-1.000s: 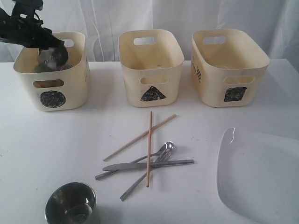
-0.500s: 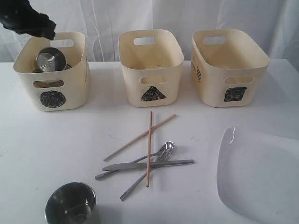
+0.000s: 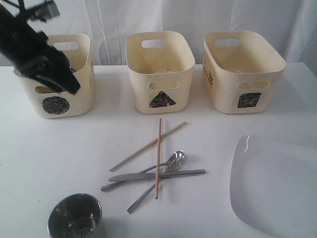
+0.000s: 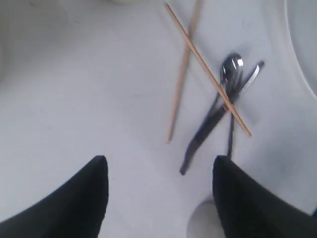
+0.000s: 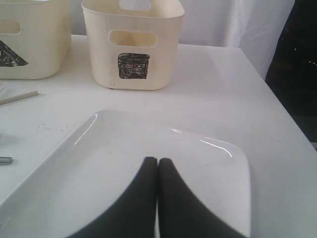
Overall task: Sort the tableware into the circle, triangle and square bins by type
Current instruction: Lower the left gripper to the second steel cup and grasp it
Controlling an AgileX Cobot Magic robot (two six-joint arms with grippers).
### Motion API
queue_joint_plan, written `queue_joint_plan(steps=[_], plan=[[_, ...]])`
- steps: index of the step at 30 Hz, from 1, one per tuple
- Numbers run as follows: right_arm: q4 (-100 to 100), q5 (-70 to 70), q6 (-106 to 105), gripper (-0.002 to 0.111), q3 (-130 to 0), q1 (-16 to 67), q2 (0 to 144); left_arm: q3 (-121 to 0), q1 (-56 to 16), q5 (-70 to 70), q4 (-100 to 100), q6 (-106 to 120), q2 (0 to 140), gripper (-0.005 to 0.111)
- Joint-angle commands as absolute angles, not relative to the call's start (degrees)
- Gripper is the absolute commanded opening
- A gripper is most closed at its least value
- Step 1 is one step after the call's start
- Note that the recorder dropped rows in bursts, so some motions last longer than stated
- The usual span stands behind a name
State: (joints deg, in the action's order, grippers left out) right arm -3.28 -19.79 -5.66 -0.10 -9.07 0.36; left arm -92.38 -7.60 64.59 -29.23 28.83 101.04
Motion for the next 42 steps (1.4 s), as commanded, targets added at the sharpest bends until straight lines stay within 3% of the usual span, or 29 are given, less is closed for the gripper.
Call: queue_joint_plan(steps=[1,6,13,23,39,42], plan=[[-3.0,-19.6,-5.5,0.0,0.0,-9.1,0.0,-80.5,-11.6,70.0,-29.7,33.5,102.6,0.064],[-3.0,-19.6,-5.5,0.0,0.0,-9.1,0.0,-68.2,-15.2,65.2,-24.8,40.1,103.0,0.064],[-3.0,-19.6,-5.5,0.0,0.0,-9.1,0.0,-59.7,-16.8,58.9,-31.2,53.1,103.0,0.064],[-3.0,-19.6,-5.5,0.0,0.0,-9.1,0.0,-58.8,-16.8,52.5,-32.1,54.0,100.8,0.064],[-3.0,-19.6,-5.5,0.0,0.0,-9.1,0.0,-58.7,-16.8,66.1,-31.8,53.3,91.1,0.064],[-3.0,-19.6,-5.5,0.0,0.0,-9.1,0.0,-55.9,-16.8,62.2,-31.2,54.0,90.8,0.064]])
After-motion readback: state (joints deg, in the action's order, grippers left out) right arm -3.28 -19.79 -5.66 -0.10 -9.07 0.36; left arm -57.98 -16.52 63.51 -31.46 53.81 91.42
